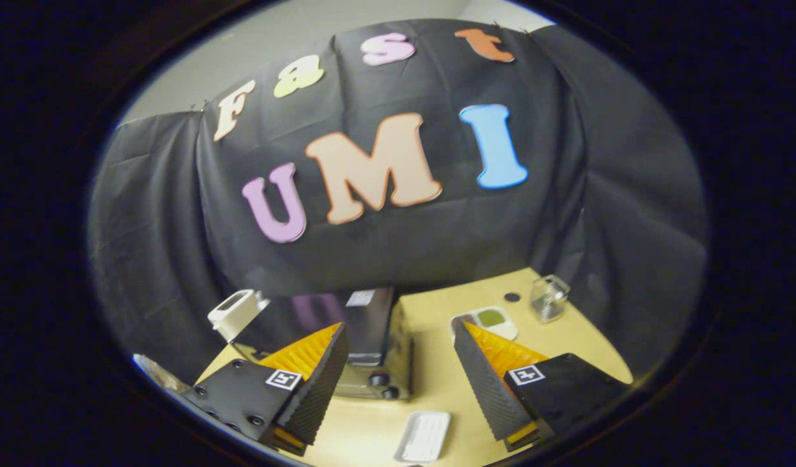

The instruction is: Open the toaster oven, put the food inside, and close the toaster oven door.

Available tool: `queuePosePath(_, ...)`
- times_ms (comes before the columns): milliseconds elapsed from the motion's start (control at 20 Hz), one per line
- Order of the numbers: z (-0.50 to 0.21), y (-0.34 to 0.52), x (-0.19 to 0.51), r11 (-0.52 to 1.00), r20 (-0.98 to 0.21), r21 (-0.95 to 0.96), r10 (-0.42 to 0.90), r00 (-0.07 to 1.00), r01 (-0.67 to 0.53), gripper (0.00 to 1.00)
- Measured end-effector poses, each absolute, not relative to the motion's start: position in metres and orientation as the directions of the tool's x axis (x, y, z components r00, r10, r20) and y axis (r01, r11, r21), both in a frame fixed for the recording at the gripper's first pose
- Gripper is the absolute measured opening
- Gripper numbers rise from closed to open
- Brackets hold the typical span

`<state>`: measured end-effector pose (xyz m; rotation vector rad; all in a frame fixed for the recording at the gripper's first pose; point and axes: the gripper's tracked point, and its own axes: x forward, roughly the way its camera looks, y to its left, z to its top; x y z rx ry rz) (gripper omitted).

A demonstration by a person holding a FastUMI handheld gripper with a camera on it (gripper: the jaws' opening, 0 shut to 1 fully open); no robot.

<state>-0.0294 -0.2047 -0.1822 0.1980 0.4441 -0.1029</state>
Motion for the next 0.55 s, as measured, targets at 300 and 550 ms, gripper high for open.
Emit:
queuePosePath(300,-0.063,-0.306,-0.017,0.978,-0.252,0.043,-0.186,0.950,0.203,0.99)
queuePosePath(550,-0.047,-0.346,-0.013,0.977,-0.188,0.004,-0.208,0.960,0.212,0.99)
